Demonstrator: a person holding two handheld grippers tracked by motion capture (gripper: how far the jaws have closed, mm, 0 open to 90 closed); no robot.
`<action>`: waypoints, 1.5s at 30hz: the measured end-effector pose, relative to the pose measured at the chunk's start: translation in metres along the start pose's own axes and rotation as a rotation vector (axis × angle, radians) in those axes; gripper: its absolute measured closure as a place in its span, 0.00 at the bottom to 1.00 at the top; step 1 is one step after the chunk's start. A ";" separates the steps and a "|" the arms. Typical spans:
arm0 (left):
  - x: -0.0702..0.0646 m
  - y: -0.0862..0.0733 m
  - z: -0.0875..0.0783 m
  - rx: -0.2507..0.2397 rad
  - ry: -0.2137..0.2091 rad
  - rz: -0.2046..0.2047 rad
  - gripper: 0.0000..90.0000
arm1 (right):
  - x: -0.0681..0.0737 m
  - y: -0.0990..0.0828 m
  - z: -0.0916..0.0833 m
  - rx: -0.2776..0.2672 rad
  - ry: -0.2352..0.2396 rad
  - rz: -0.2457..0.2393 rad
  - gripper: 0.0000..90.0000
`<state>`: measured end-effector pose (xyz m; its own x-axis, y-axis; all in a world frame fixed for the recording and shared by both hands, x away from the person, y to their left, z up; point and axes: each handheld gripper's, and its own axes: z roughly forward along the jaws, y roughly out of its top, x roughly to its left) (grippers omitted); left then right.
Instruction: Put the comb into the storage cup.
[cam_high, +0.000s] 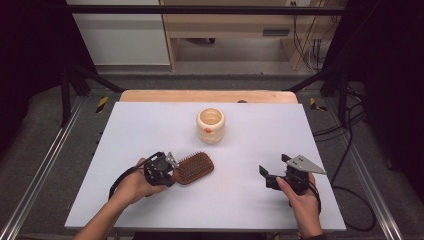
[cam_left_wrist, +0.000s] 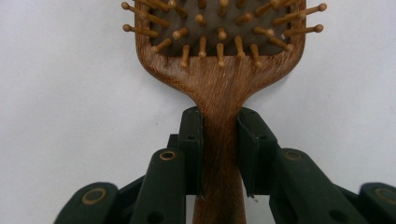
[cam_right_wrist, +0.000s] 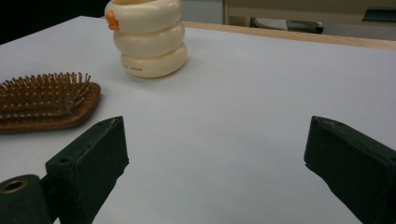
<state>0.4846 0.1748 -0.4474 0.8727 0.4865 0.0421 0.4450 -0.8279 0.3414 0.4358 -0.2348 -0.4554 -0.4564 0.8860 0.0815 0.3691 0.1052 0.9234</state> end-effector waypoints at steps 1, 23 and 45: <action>-0.001 0.000 0.000 -0.003 0.010 0.007 0.80 | 0.000 0.000 0.000 -0.001 0.000 0.001 0.07; -0.013 -0.003 -0.008 -0.170 0.138 0.035 0.81 | 0.000 0.000 0.000 -0.004 0.003 -0.003 0.07; -0.023 -0.021 -0.010 -0.489 0.246 0.001 0.81 | 0.029 0.009 0.007 -0.026 0.055 -0.026 0.07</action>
<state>0.4532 0.1838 -0.4462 0.7742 0.5854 0.2408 0.2479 -0.6305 0.7356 0.4317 -0.2044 -0.4475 -0.5100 0.8567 0.0769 0.3356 0.1160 0.9348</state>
